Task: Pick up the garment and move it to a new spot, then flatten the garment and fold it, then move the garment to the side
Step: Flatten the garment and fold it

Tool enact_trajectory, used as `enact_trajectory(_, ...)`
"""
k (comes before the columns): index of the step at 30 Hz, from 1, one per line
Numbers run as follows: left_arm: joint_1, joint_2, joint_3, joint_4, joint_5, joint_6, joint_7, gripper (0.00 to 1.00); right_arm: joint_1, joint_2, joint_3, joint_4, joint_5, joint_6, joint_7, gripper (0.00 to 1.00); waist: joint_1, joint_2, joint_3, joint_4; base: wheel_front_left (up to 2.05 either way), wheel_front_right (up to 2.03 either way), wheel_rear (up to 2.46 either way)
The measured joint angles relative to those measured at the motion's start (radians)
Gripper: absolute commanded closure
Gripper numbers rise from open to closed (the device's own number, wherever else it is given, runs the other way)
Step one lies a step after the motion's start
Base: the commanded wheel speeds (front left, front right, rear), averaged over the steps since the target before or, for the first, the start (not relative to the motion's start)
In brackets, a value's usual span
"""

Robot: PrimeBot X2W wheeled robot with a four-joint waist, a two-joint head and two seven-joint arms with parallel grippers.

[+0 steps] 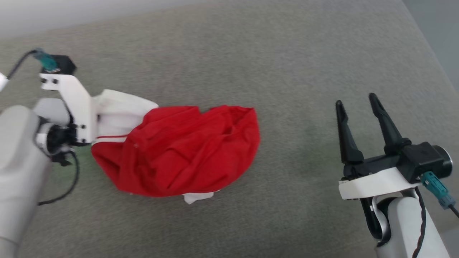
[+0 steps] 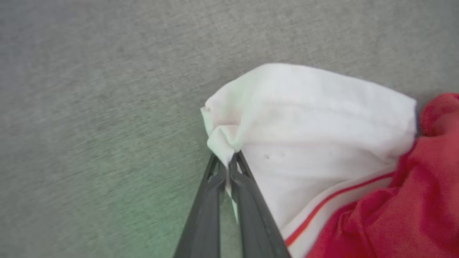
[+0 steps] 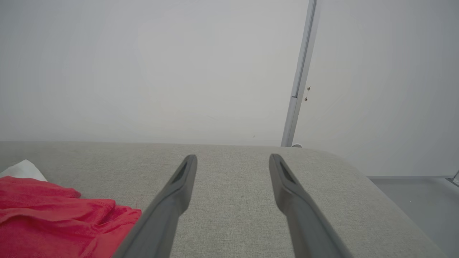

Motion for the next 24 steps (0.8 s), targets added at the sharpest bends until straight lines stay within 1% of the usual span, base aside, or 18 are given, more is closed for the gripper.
enact_trajectory(1, 0.001, 0.013, 0.006, -0.009, 0.0, 0.002, -0.01, 1.0, 0.004, 0.0, -0.004, 0.001, -0.003, 0.0, 0.0, 0.0, 0.0, 0.0, -0.005, 0.009, 0.0, 0.0, 0.0)
enact_trajectory(4, 0.015, 0.059, 0.036, -0.048, -0.007, 0.027, -0.032, 1.0, 0.012, 0.001, -0.012, 0.002, -0.014, 0.0, 0.0, 0.0, 0.0, 0.0, -0.022, 0.037, 0.0, 0.0, 0.0)
enact_trajectory(5, 0.015, 0.059, 0.036, -0.048, -0.007, 0.027, -0.032, 1.0, 0.012, 0.001, -0.012, 0.002, -0.014, 0.0, 0.0, 0.0, 0.0, 0.0, -0.022, 0.037, 0.0, 0.0, 0.0)
enact_trajectory(8, 0.051, 0.098, 0.058, -0.11, -0.014, 0.048, -0.045, 1.0, 0.028, 0.001, -0.02, 0.003, -0.021, 0.0, 0.0, 0.0, 0.0, 0.0, -0.041, 0.066, 0.0, 0.0, 0.0)
enact_trajectory(11, 0.113, 0.146, 0.086, -0.17, -0.038, 0.096, -0.04, 1.0, 0.035, 0.0, -0.024, 0.007, -0.025, 0.0, 0.0, 0.0, 0.0, 0.0, -0.06, 0.093, 0.0, 0.0, 0.0)
enact_trajectory(14, 0.202, 0.201, 0.113, -0.232, -0.056, 0.16, -0.022, 1.0, 0.042, 0.001, -0.022, 0.009, -0.031, 0.0, 0.0, 0.0, 0.0, 0.0, -0.08, 0.114, 0.0, 0.0, 0.0)
enact_trajectory(16, 0.277, 0.227, 0.13, -0.276, -0.075, 0.197, -0.01, 1.0, 0.051, 0.001, -0.023, 0.01, -0.032, 0.0, 0.0, 0.0, 0.0, 0.0, -0.094, 0.125, 0.0, 0.0, 0.0)
enact_trajectory(19, 0.399, 0.25, 0.145, -0.34, -0.119, 0.24, 0.013, 1.0, 0.063, 0.001, -0.025, 0.012, -0.035, 0.0, 0.0, 0.0, 0.0, 0.0, -0.113, 0.138, 0.0, 0.0, 0.0)
enact_trajectory(21, 0.469, 0.253, 0.154, -0.371, -0.142, 0.267, 0.02, 1.0, 0.072, 0.001, -0.028, 0.014, -0.037, 0.0, 0.0, 0.0, 0.0, 0.0, -0.124, 0.146, 0.0, 0.0, 0.0)
enact_trajectory(23, 0.528, 0.251, 0.157, -0.395, -0.169, 0.285, 0.029, 1.0, 0.078, 0.001, -0.027, 0.016, -0.039, 0.0, 0.0, 0.0, 0.0, 0.0, -0.135, 0.152, 0.0, 0.0, 0.0)
enact_trajectory(24, 0.548, 0.247, 0.16, -0.402, -0.178, 0.291, 0.03, 0.58, 0.08, 0.001, -0.026, 0.017, -0.039, 0.0, 0.0, 0.0, 0.0, 0.0, -0.139, 0.154, 0.0, 0.0, 0.0)
